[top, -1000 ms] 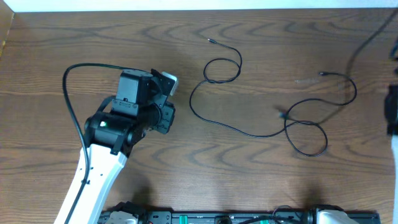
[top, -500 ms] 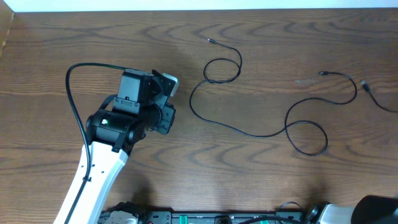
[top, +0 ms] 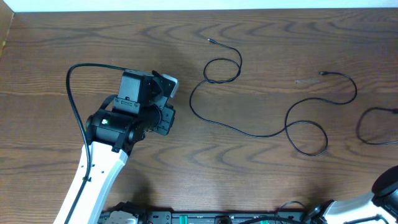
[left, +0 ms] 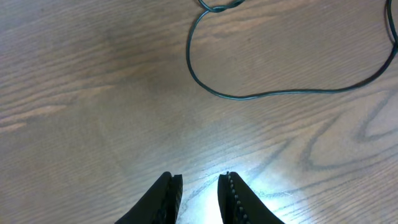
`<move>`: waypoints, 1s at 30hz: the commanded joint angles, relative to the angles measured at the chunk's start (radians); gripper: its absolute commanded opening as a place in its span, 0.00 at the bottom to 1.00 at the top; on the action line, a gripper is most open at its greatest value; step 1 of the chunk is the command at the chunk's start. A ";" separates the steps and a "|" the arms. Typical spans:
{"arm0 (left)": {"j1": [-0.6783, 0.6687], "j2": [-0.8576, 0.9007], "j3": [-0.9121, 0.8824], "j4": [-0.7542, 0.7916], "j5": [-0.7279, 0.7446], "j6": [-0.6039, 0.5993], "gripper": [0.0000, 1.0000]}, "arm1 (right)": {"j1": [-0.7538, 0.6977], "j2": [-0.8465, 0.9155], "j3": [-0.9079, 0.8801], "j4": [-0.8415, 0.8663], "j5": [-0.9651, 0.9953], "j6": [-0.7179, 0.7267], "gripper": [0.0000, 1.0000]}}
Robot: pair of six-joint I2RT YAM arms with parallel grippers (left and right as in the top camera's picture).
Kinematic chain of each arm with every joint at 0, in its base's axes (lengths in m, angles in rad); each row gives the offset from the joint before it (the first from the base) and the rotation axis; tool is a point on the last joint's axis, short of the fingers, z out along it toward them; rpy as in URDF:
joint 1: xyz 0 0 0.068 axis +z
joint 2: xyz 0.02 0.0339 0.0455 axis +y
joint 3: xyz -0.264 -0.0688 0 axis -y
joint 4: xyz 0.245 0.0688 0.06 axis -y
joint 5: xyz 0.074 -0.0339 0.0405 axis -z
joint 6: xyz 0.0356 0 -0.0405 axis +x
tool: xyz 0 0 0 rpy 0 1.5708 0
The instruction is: Untangle cables
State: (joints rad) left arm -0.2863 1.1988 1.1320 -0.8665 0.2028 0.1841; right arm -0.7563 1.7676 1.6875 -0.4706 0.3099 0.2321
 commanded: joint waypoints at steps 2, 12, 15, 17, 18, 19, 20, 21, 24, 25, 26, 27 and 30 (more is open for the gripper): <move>0.000 0.001 0.001 -0.010 -0.013 0.001 0.26 | -0.081 0.045 0.004 -0.100 -0.011 0.255 0.01; 0.000 0.001 0.001 -0.008 -0.013 0.001 0.26 | -0.121 0.079 0.004 -0.146 -0.136 0.249 0.99; 0.000 0.001 0.002 -0.008 -0.013 0.002 0.26 | -0.119 0.078 0.004 -0.130 -0.343 0.249 0.99; 0.000 0.001 0.001 -0.008 -0.013 0.002 0.26 | -0.118 0.079 0.004 -0.122 -0.535 0.249 0.99; 0.000 0.001 0.001 -0.008 -0.013 0.002 0.26 | -0.115 0.079 0.004 -0.120 -0.618 0.249 0.99; 0.000 0.001 0.001 -0.007 -0.013 0.002 0.26 | -0.110 0.079 0.004 -0.120 -0.699 0.249 0.99; 0.000 0.001 0.001 -0.008 -0.013 0.002 0.26 | -0.101 0.079 0.004 -0.123 -0.781 0.249 0.99; 0.000 0.001 0.001 -0.008 -0.013 0.002 0.26 | -0.089 0.079 0.004 -0.135 -0.838 0.249 0.99; 0.000 0.001 0.001 -0.007 -0.013 0.002 0.26 | -0.031 0.079 0.004 -0.232 -0.844 0.249 0.99; 0.000 0.001 0.001 -0.007 -0.013 0.002 0.26 | 0.009 0.079 0.002 -0.319 -0.763 0.249 0.99; 0.000 0.001 0.001 -0.007 -0.013 0.002 0.26 | 0.034 0.079 0.000 -0.369 -0.706 0.250 0.99; 0.000 0.001 0.001 -0.007 -0.013 0.002 0.26 | 0.061 0.079 -0.003 -0.420 -0.649 0.256 0.99; 0.000 0.001 0.001 -0.007 -0.013 0.002 0.26 | 0.155 0.079 -0.029 -0.539 -0.505 0.273 0.99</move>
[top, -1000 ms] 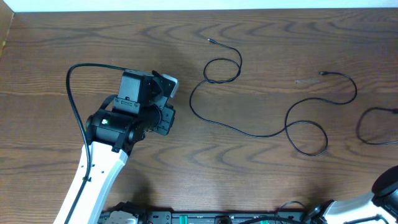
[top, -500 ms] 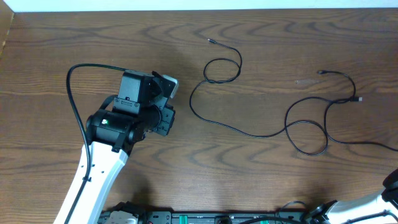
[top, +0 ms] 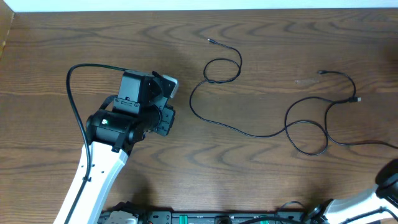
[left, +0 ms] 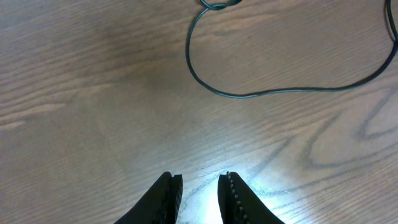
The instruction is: Untangle cables
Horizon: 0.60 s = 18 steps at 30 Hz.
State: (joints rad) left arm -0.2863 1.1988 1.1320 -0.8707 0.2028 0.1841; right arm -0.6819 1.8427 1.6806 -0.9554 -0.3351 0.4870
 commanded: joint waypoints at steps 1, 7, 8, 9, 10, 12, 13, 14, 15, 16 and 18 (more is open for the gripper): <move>0.000 0.001 0.001 -0.003 -0.013 0.002 0.26 | 0.107 0.003 -0.031 -0.076 0.158 0.018 0.99; 0.000 0.001 0.001 -0.003 -0.013 0.002 0.26 | 0.232 0.003 -0.104 -0.172 0.181 0.036 0.99; 0.000 0.001 0.001 -0.004 -0.013 0.002 0.26 | 0.243 0.003 -0.119 -0.171 0.180 0.050 0.99; 0.000 0.001 0.001 -0.003 -0.013 0.002 0.26 | 0.255 0.003 -0.142 -0.167 0.188 0.079 0.99; 0.000 0.001 0.001 -0.003 -0.013 0.002 0.26 | 0.265 0.003 -0.168 -0.161 0.199 0.110 0.99; 0.000 0.002 0.001 -0.004 -0.013 0.002 0.26 | 0.278 0.003 -0.229 -0.129 0.201 0.140 0.99; 0.000 0.002 0.001 -0.003 -0.013 0.002 0.26 | 0.283 0.003 -0.264 -0.101 0.202 0.140 0.98; 0.000 0.002 0.001 -0.003 -0.013 0.002 0.26 | 0.287 0.003 -0.291 -0.079 0.201 0.133 0.97; 0.000 0.002 0.001 -0.003 -0.013 0.002 0.26 | 0.291 0.003 -0.321 -0.057 0.202 0.132 0.95; 0.000 0.002 0.001 -0.003 -0.013 0.002 0.26 | 0.295 0.003 -0.349 -0.035 0.201 0.124 0.94; 0.000 0.002 0.001 -0.003 -0.013 0.002 0.26 | 0.304 0.003 -0.405 0.015 0.201 0.109 0.92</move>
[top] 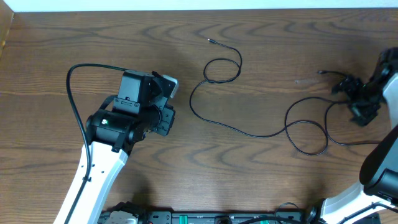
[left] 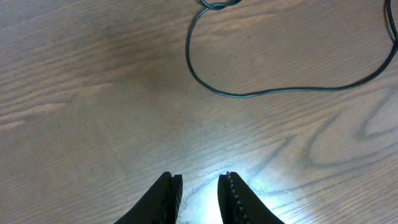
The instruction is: Untangle cables
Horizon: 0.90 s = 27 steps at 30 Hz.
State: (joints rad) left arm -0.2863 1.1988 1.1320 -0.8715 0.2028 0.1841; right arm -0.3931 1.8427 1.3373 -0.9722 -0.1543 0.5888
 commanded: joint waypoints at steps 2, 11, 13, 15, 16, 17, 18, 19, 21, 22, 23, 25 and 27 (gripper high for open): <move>0.000 0.002 0.001 -0.003 -0.013 0.002 0.26 | 0.022 0.003 -0.106 0.076 0.021 0.004 0.88; 0.000 0.002 0.001 -0.003 -0.013 0.002 0.26 | 0.030 0.003 -0.226 0.213 0.021 0.004 0.48; 0.000 0.002 0.001 -0.003 -0.013 0.002 0.26 | 0.031 0.003 -0.241 0.230 0.021 -0.003 0.48; 0.000 0.002 0.001 -0.003 -0.013 0.002 0.26 | 0.032 0.003 -0.264 0.254 0.021 -0.007 0.49; 0.000 0.002 0.001 -0.003 -0.013 0.002 0.26 | 0.033 0.003 -0.272 0.269 0.021 -0.013 0.49; 0.000 0.002 0.001 -0.003 -0.013 0.002 0.26 | 0.033 0.003 -0.280 0.281 0.021 -0.021 0.48; 0.000 0.002 0.002 -0.003 -0.013 0.002 0.26 | 0.033 0.003 -0.289 0.296 0.021 -0.027 0.48; 0.000 0.002 0.001 -0.003 -0.013 0.002 0.26 | 0.034 0.003 -0.297 0.309 0.023 -0.030 0.47; 0.000 0.002 0.001 -0.003 -0.013 0.002 0.26 | 0.033 0.003 -0.313 0.335 0.034 -0.038 0.38; 0.000 0.002 0.001 -0.003 -0.013 0.002 0.26 | 0.034 0.003 -0.319 0.346 0.041 -0.048 0.34; 0.000 0.002 0.001 -0.003 -0.013 0.002 0.26 | 0.033 0.003 -0.322 0.354 0.050 -0.054 0.30; 0.000 0.002 0.001 -0.003 -0.013 0.002 0.26 | 0.034 0.003 -0.328 0.367 0.086 -0.062 0.23; 0.000 0.002 0.001 -0.003 -0.013 0.002 0.26 | 0.034 0.003 -0.328 0.370 0.116 -0.064 0.13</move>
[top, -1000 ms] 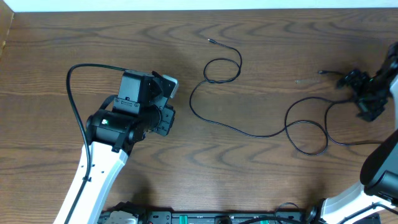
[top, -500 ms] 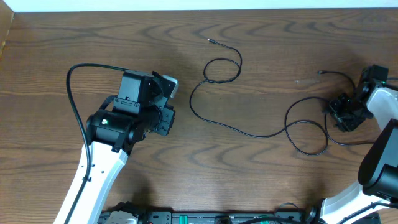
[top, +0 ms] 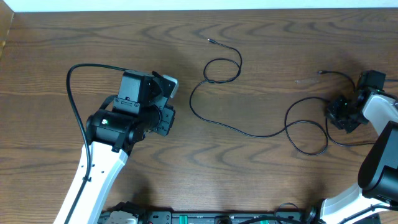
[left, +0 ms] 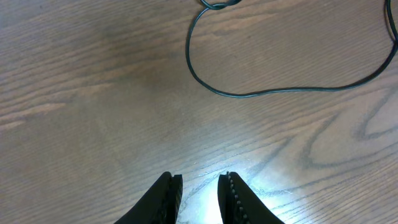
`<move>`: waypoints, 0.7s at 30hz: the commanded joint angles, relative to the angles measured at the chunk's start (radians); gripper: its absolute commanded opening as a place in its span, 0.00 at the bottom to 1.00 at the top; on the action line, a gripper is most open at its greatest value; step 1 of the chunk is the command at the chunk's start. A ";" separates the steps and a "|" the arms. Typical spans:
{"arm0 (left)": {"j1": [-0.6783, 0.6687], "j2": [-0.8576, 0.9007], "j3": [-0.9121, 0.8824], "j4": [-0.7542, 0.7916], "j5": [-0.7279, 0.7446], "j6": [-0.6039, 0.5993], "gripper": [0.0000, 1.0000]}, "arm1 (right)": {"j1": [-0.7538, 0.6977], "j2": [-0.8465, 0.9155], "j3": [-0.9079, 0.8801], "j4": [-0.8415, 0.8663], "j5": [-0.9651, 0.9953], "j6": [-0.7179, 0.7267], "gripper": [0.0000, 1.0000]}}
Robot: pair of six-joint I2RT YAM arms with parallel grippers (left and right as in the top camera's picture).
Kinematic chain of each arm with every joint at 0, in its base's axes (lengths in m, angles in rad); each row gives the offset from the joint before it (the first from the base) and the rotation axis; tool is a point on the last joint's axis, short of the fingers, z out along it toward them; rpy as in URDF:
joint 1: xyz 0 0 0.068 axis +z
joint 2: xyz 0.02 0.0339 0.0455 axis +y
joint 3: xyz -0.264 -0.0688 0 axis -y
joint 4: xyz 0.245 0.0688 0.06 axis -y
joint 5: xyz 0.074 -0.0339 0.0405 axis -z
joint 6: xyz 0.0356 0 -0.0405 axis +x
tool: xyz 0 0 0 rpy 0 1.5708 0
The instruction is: Untangle cables
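Observation:
A thin black cable (top: 249, 132) snakes across the table from a tip at the far middle, through a small loop (top: 222, 70), to a second loop (top: 309, 138) and an end (top: 321, 73) at the right. A second cable (top: 357, 144) runs from the right edge over that second loop. My right gripper (top: 341, 116) is down where the two cables meet; its jaws are too dark to read. My left gripper (left: 199, 184) stands open over bare wood, well short of the first cable's bend (left: 249, 94). The left arm (top: 134, 115) is at the left.
The wooden table (top: 74, 37) carries nothing else. The left arm's own black lead (top: 73, 93) arcs beside it. The right arm (top: 380, 149) comes in from the lower right corner.
My right gripper has moved left and nearer, from beside the first cable's right end down onto the spot where the two cables cross. The left gripper and the cables' left part have not moved.
At first the second cable lay as a bend at the right edge, apart from the first, and the right arm was low in the corner. Then the second cable reached across the first cable's right loop. Then my right gripper was over the cables, and now lower on them.

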State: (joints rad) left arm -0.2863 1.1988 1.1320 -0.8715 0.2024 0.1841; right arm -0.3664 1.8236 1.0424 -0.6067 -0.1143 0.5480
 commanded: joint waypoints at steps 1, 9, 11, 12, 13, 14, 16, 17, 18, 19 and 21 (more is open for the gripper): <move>0.000 0.002 0.002 -0.003 -0.012 0.002 0.26 | 0.007 0.023 -0.033 0.005 0.089 -0.023 0.09; 0.000 0.002 0.001 -0.003 -0.013 0.002 0.26 | 0.007 0.022 -0.032 0.006 0.077 -0.025 0.01; 0.000 0.002 0.001 -0.003 -0.013 0.002 0.26 | 0.007 0.022 -0.029 0.006 0.074 -0.025 0.01; 0.000 0.002 0.001 -0.003 -0.013 0.002 0.26 | 0.007 0.021 -0.027 0.005 0.073 -0.025 0.01; 0.000 0.002 0.001 -0.003 -0.013 0.002 0.26 | 0.007 0.019 -0.026 0.005 0.068 -0.025 0.01; 0.000 0.002 0.001 -0.003 -0.013 0.002 0.26 | 0.007 0.012 -0.022 0.005 0.051 -0.026 0.01; 0.000 0.002 0.001 -0.003 -0.013 0.002 0.26 | 0.007 -0.008 -0.017 0.005 0.019 -0.026 0.01; 0.000 0.002 0.001 -0.003 -0.013 0.002 0.26 | 0.007 -0.023 -0.016 0.006 0.007 -0.026 0.01; 0.000 0.002 0.001 -0.003 -0.013 0.002 0.26 | 0.007 -0.033 -0.016 0.010 0.005 -0.026 0.01; 0.000 0.002 0.001 -0.003 -0.013 0.002 0.26 | 0.007 -0.048 -0.016 0.012 0.006 -0.026 0.01; 0.000 0.002 0.001 -0.003 -0.013 0.002 0.26 | 0.007 -0.072 -0.016 0.013 0.008 -0.026 0.01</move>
State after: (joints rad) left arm -0.2863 1.1988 1.1320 -0.8715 0.2024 0.1841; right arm -0.3576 1.8084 1.0370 -0.5938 -0.1165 0.5331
